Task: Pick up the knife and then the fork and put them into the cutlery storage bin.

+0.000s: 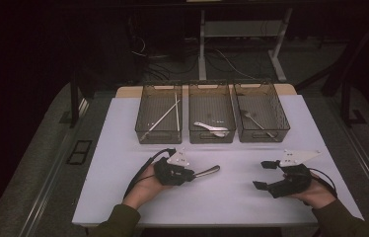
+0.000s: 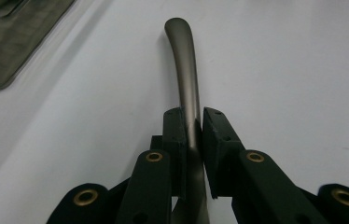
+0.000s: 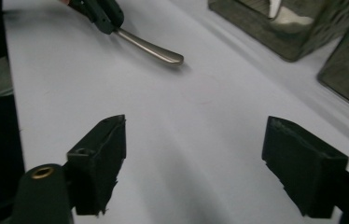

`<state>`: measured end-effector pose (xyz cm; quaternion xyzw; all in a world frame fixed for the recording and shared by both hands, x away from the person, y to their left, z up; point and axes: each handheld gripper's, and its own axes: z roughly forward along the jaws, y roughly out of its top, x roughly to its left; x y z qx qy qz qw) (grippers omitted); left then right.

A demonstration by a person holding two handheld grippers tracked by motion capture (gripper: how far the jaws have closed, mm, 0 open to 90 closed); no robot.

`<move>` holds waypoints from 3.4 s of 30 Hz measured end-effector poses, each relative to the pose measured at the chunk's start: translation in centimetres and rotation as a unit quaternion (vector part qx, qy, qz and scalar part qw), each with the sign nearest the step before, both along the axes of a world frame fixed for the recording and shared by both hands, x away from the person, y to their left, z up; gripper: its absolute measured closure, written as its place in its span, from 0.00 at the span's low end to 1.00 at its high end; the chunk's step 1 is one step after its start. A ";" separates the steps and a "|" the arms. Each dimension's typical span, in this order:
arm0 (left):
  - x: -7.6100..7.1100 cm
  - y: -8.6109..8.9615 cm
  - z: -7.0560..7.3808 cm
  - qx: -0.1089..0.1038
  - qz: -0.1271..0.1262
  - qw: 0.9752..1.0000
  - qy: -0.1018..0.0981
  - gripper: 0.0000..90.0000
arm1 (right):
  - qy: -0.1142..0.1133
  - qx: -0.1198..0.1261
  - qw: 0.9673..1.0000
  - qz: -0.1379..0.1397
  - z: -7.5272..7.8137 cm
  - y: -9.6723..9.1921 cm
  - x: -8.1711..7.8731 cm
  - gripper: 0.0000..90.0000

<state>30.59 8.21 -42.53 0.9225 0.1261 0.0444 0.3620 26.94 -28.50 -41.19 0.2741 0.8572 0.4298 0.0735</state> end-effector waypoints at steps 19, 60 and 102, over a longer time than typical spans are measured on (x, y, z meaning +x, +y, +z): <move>-3.1 -3.0 2.1 -0.010 -0.094 0.995 -0.011 0.88 | -0.009 -0.087 0.981 0.175 2.0 6.8 1.1 0.34; -2.9 -0.2 3.5 -0.080 -0.032 0.996 -0.020 0.60 | 0.011 -0.166 0.953 0.253 0.2 12.0 2.2 0.88; -3.4 7.0 -0.8 -0.127 0.161 0.979 -0.009 0.00 | -0.011 -0.043 0.992 -0.117 6.9 -1.8 12.1 0.88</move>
